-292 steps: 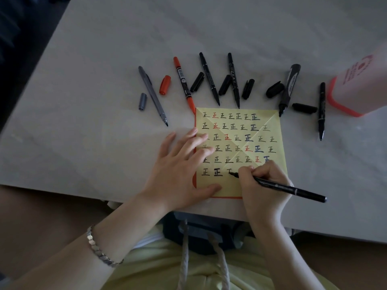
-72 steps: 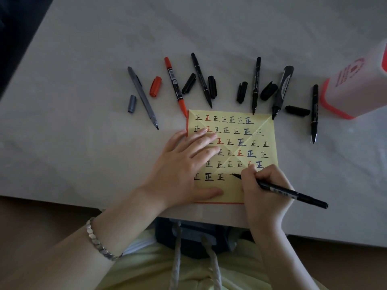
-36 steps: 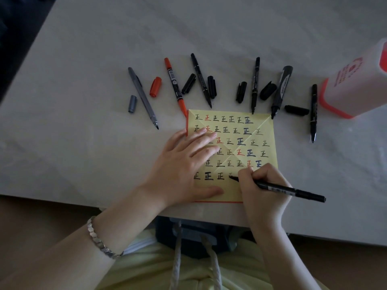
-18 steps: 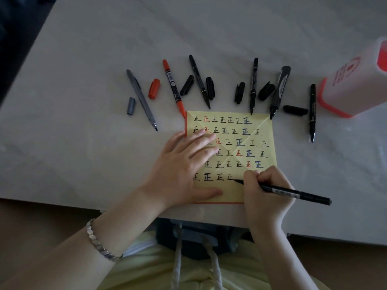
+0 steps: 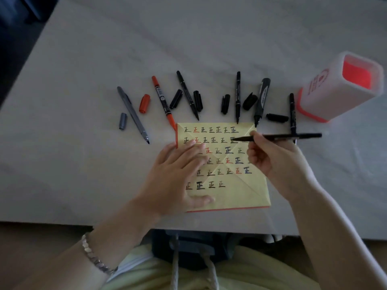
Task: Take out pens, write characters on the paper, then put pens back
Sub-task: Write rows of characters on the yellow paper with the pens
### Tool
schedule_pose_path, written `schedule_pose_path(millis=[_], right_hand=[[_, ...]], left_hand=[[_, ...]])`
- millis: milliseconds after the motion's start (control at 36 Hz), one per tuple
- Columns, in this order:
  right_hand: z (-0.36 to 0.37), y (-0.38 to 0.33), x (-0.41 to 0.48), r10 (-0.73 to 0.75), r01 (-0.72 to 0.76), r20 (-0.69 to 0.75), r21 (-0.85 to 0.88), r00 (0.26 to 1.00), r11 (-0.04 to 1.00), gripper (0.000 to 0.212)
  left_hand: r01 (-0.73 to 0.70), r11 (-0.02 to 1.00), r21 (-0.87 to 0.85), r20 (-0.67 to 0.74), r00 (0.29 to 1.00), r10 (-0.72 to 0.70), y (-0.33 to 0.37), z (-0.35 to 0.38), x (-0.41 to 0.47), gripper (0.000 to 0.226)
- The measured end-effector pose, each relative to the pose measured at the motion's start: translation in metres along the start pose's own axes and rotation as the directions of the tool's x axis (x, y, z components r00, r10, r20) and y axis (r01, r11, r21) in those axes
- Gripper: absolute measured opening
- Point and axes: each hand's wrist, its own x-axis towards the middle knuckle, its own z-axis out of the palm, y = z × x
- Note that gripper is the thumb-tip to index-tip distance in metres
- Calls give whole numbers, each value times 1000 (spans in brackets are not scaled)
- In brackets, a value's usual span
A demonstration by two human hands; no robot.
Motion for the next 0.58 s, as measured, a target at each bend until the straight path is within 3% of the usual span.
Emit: schedule_pose_path(millis=[83, 167, 250, 333, 444, 583], right_hand=[[3, -29, 15, -85, 83, 7, -274, 996, 958, 22], [16, -53, 35, -157, 166, 68, -596, 985, 785, 24], [39, -66, 56, -156, 233, 175, -801, 972, 551, 27], [64, -66, 75, -202, 318, 264, -893, 943, 319, 30], [85, -51, 95, -196, 279, 261, -958, 945, 71, 33], [89, -39, 98, -258, 218, 221, -975, 941, -40, 41]], left_hand=[[-4, 1000, 0, 0, 1000, 4, 0, 1, 0, 80], [2, 1000, 7, 19, 1000, -2, 0, 1, 0, 82], [6, 1000, -6, 24, 1000, -6, 0, 1, 0, 82], [5, 1000, -13, 19, 1000, -5, 0, 1, 0, 82], [8, 999, -44, 1, 1000, -8, -1, 3, 0, 82], [4, 1000, -31, -3, 1000, -4, 0, 3, 0, 82]])
